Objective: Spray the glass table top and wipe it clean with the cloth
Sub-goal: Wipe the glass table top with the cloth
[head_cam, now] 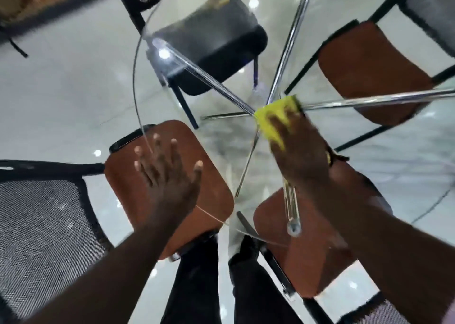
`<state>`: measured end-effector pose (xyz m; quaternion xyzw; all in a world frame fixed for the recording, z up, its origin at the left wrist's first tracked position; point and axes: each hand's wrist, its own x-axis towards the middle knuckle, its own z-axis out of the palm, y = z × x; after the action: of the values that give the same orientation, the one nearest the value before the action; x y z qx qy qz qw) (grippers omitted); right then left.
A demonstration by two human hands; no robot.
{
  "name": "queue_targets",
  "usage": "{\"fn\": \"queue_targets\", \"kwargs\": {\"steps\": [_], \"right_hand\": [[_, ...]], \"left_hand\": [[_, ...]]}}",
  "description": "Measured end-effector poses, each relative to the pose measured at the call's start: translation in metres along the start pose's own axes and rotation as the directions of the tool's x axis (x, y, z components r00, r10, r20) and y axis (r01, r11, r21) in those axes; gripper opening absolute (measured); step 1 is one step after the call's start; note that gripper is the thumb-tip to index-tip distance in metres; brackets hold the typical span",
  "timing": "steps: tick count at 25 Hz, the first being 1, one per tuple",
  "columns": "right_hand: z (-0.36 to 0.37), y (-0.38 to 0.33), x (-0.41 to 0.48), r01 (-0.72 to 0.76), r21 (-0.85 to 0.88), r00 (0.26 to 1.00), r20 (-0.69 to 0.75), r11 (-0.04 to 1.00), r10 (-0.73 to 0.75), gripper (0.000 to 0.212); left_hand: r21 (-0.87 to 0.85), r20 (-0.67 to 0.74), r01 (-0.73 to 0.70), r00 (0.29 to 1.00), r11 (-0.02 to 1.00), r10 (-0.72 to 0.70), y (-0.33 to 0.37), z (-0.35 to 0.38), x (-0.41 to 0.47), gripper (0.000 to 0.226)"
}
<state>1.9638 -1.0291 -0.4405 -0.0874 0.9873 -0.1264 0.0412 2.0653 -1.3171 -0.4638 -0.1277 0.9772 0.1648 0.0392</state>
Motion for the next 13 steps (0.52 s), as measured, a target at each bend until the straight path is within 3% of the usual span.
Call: {"fn": "queue_targets", "kwargs": {"steps": [2, 3, 5, 6, 7, 8, 9, 10, 11, 13], "right_hand": [[-0.003, -0.004, -0.021, -0.176, 0.063, 0.984, 0.009, 0.982, 0.176, 0.065], [0.001, -0.011, -0.049, -0.095, 0.106, 0.995, 0.018, 0.990, 0.094, 0.066], [0.011, -0.009, -0.131, 0.284, 0.044, 0.955, 0.077, 0.958, -0.287, 0.069], [0.008, 0.014, -0.156, 0.401, 0.006, 0.910, 0.112, 0.916, -0.399, 0.069], [0.004, 0.045, -0.164, 0.408, -0.014, 0.911, 0.073, 0.913, -0.406, 0.068], [-0.004, 0.073, -0.163, 0.244, -0.006, 0.969, 0.044, 0.970, -0.243, 0.068], [-0.015, 0.095, -0.158, -0.046, 0.040, 0.999, 0.018, 0.998, 0.045, 0.067], [-0.025, 0.104, -0.158, -0.321, 0.114, 0.947, 0.021, 0.940, 0.320, 0.065], [-0.028, 0.106, -0.159, -0.479, 0.155, 0.875, 0.003, 0.864, 0.484, 0.065], [-0.029, 0.070, -0.176, -0.581, 0.183, 0.798, -0.063, 0.793, 0.600, 0.066]], "left_hand": [[0.022, 0.079, -0.028, 0.997, 0.999, 0.026, 0.024, 0.007, -0.029, 0.084], [0.004, 0.131, -0.087, 0.988, 0.996, 0.085, 0.035, 0.009, -0.041, 0.081], [0.015, 0.229, -0.287, 0.933, 0.958, 0.276, 0.049, 0.007, -0.054, 0.079], [0.027, 0.314, -0.394, 0.876, 0.919, 0.367, 0.054, 0.004, -0.057, 0.082], [0.033, 0.401, -0.473, 0.813, 0.880, 0.422, 0.059, 0.000, -0.060, 0.084], [0.033, 0.466, -0.516, 0.766, 0.856, 0.443, 0.063, -0.004, -0.061, 0.085], [0.032, 0.504, -0.524, 0.743, 0.851, 0.439, 0.071, -0.012, -0.062, 0.085], [0.034, 0.529, -0.510, 0.739, 0.860, 0.417, 0.078, -0.019, -0.062, 0.086], [0.030, 0.551, -0.492, 0.734, 0.870, 0.396, 0.086, -0.023, -0.061, 0.086], [0.025, 0.563, -0.479, 0.733, 0.878, 0.383, 0.099, -0.031, -0.065, 0.083]]}}
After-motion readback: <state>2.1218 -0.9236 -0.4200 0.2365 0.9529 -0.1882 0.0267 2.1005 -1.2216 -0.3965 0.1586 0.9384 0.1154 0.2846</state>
